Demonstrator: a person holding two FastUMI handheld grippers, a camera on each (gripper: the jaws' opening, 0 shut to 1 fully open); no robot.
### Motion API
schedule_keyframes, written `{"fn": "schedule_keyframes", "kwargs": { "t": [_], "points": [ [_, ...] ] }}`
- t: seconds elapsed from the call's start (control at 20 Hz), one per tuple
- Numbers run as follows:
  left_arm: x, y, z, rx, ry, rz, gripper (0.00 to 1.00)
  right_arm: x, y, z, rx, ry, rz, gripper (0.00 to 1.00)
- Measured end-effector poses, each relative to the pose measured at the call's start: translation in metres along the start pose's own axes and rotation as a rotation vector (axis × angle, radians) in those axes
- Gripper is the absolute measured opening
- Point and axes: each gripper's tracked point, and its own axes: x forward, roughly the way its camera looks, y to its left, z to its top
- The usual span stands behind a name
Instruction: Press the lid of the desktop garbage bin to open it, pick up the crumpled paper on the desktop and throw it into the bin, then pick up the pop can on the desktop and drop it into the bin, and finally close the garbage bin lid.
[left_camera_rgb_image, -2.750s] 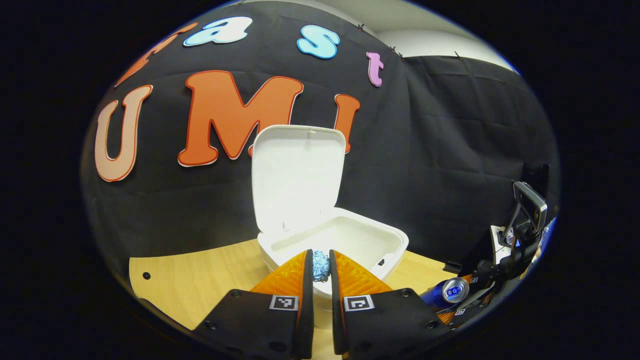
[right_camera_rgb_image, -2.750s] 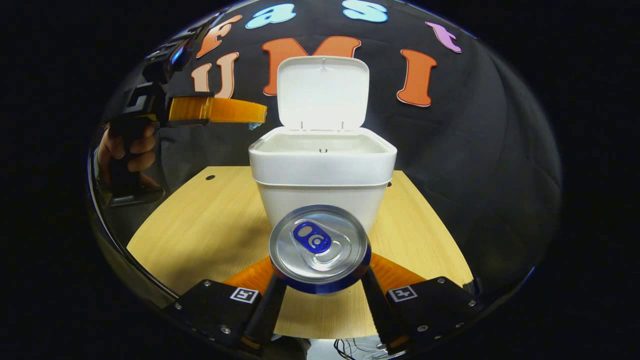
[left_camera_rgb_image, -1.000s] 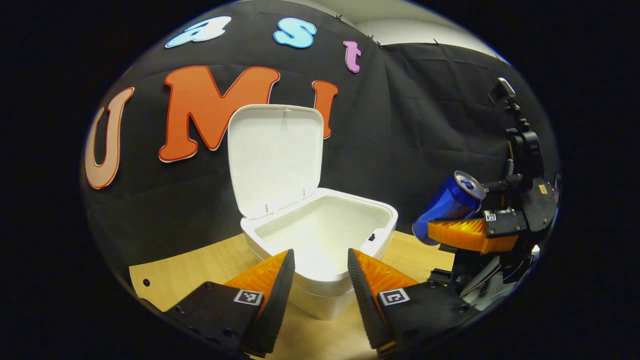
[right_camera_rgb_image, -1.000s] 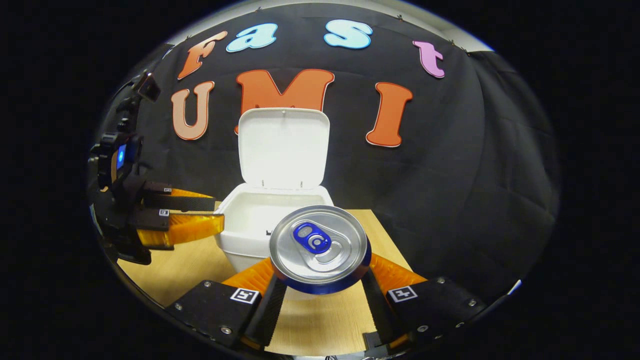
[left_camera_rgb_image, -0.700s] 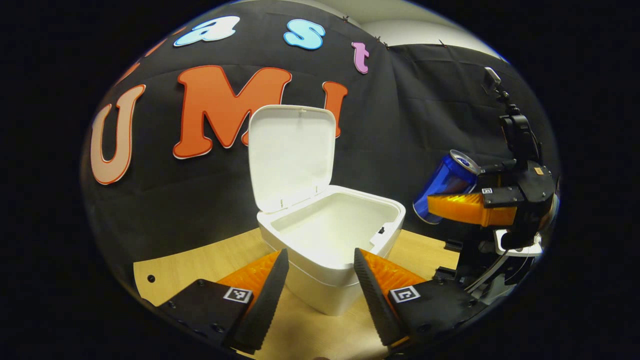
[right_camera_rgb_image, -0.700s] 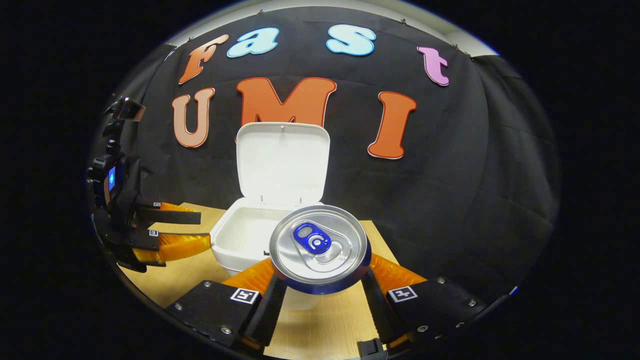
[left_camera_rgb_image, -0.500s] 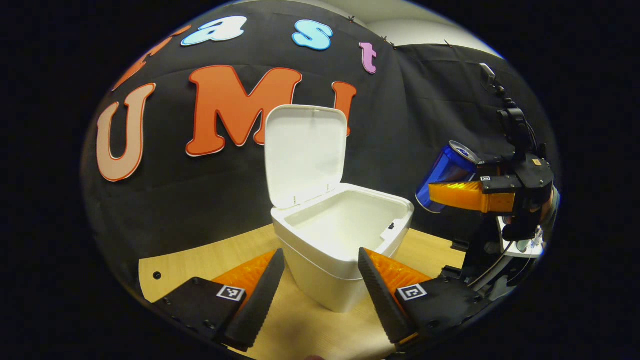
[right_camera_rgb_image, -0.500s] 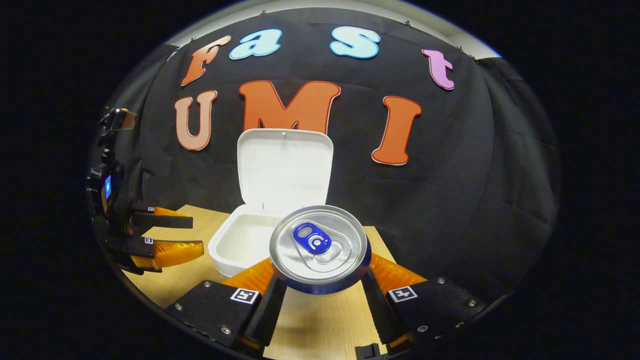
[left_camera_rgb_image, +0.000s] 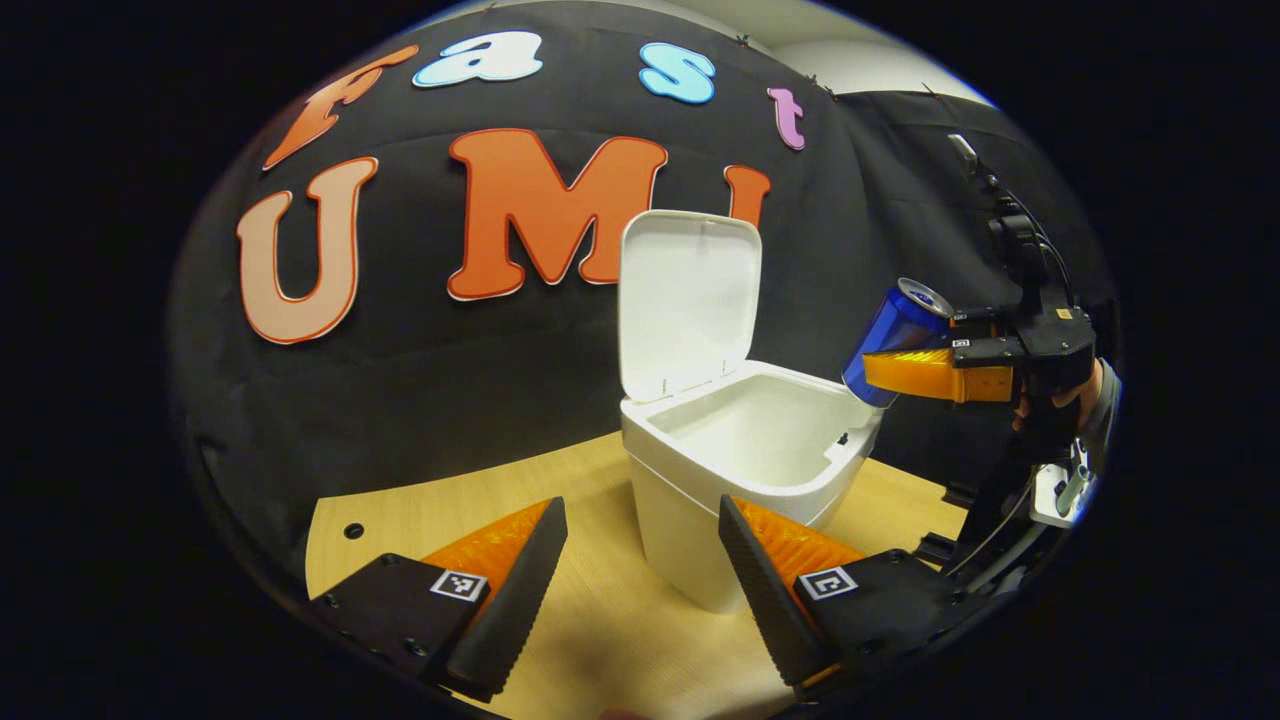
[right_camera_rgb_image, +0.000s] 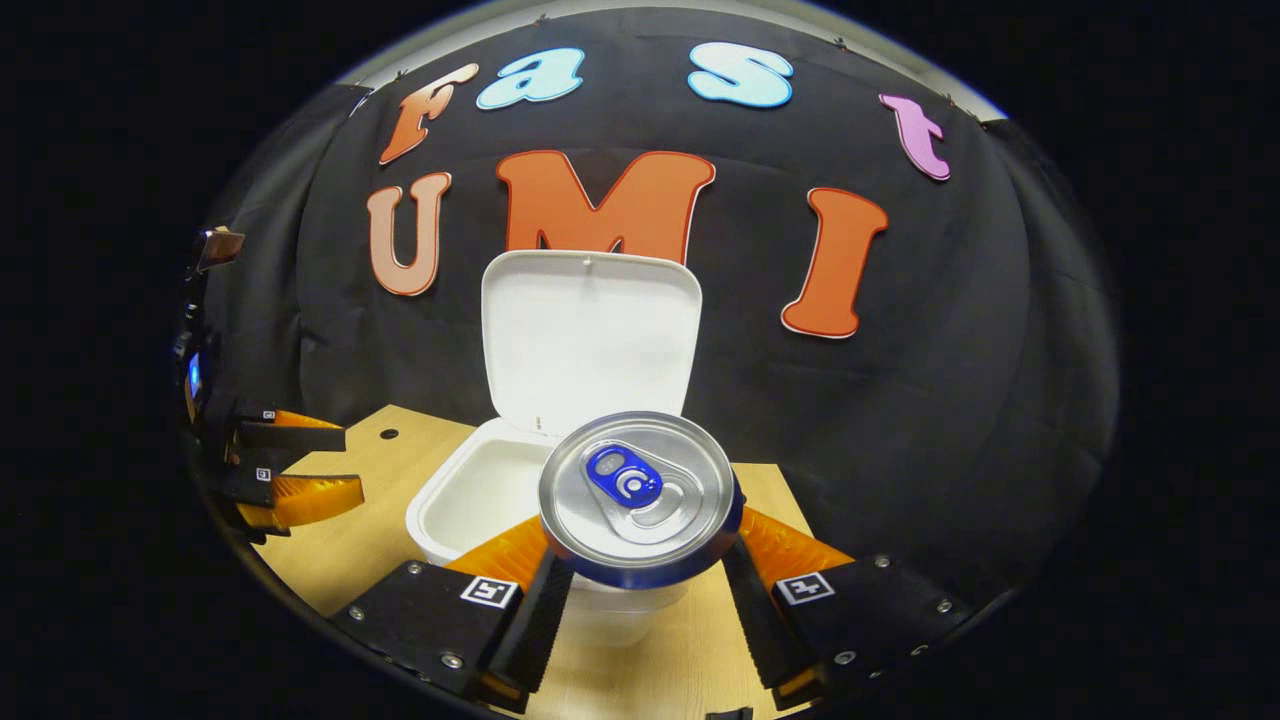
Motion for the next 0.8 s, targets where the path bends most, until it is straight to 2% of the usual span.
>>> {"fn": "schedule_keyframes", "kwargs": {
  "t": [0.2,0.4,0.55,0.8],
  "points": [
    [-0.005,0.013,-0.009,-0.033,0.015,0.051,0.95,0.019,0.005,-0.003,0.002,0.008,0.031,0.79],
    [-0.011,0.028,-0.015,-0.045,0.023,0.105,0.97,0.032,0.007,-0.013,0.004,0.03,0.053,0.79],
    [-0.015,0.032,-0.019,-0.054,0.028,0.126,0.95,0.037,0.007,-0.021,0.017,0.04,0.069,0.79],
    [-0.017,0.032,-0.022,-0.054,0.036,0.144,0.97,0.041,0.009,-0.031,0.011,0.055,0.078,0.82]
  ]
}}
